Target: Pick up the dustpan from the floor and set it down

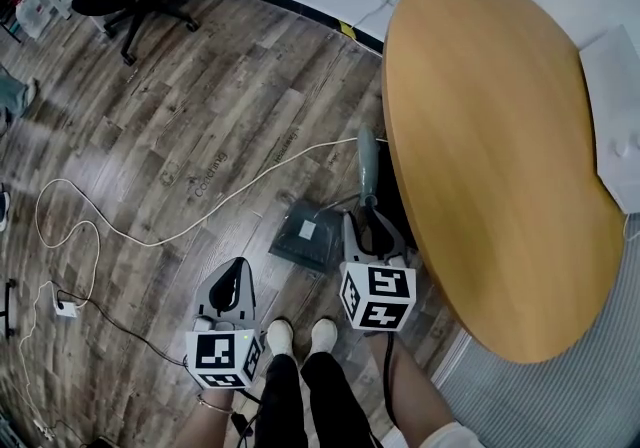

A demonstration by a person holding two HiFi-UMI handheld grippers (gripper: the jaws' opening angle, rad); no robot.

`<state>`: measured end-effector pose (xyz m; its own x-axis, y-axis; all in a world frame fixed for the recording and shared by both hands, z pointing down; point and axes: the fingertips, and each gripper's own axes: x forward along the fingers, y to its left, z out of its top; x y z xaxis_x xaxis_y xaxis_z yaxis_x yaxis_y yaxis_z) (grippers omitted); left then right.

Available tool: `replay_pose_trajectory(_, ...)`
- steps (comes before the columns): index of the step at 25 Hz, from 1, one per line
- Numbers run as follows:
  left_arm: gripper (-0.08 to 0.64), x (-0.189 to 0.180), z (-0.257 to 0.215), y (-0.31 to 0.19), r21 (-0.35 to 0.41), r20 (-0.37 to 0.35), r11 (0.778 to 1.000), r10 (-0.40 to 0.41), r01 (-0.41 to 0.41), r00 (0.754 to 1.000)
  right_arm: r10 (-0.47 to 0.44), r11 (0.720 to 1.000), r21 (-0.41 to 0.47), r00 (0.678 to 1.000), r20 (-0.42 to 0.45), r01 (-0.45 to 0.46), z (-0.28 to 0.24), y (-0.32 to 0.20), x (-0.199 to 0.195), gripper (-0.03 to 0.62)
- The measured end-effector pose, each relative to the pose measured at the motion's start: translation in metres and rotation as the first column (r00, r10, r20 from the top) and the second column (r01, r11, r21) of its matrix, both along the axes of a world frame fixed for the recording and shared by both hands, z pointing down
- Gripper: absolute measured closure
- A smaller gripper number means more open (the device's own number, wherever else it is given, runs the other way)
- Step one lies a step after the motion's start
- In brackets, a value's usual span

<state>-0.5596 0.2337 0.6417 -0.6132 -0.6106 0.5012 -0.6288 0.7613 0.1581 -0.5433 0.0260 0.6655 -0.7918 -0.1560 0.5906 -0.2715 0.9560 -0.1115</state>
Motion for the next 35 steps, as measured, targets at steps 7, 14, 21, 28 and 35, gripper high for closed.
replay_pose_trajectory(7,0.544,0.006,-0.04,0.002,0.01,0.03,1.0,-0.027,0.027,0.999,-0.056,0.998,-0.003,0.997,-0.06,0.056,-0.023,0.045,0.037,0.46)
replay_pose_trajectory(14,0.545,0.021,-0.107,-0.012,0.03,0.056,1.0,-0.012,0.01,0.998,-0.088,0.996,-0.021,0.995,-0.041,0.088,-0.086,0.063,0.056,0.491)
replay_pose_trajectory(21,0.545,0.025,-0.175,-0.029,0.065,0.104,0.997,0.037,-0.043,0.994,-0.027,0.999,0.034,0.998,0.059,0.025,-0.178,0.027,0.065,0.502)
replay_pose_trajectory(28,0.544,0.022,-0.246,-0.044,0.099,0.169,0.993,0.043,-0.061,0.985,0.04,0.997,0.065,0.983,0.181,-0.052,-0.265,-0.016,0.089,0.511)
replay_pose_trajectory(35,0.544,0.007,-0.302,-0.052,0.165,0.269,0.985,0.01,-0.057,0.963,0.043,0.989,0.126,0.973,0.229,-0.073,-0.314,-0.037,0.101,0.558)
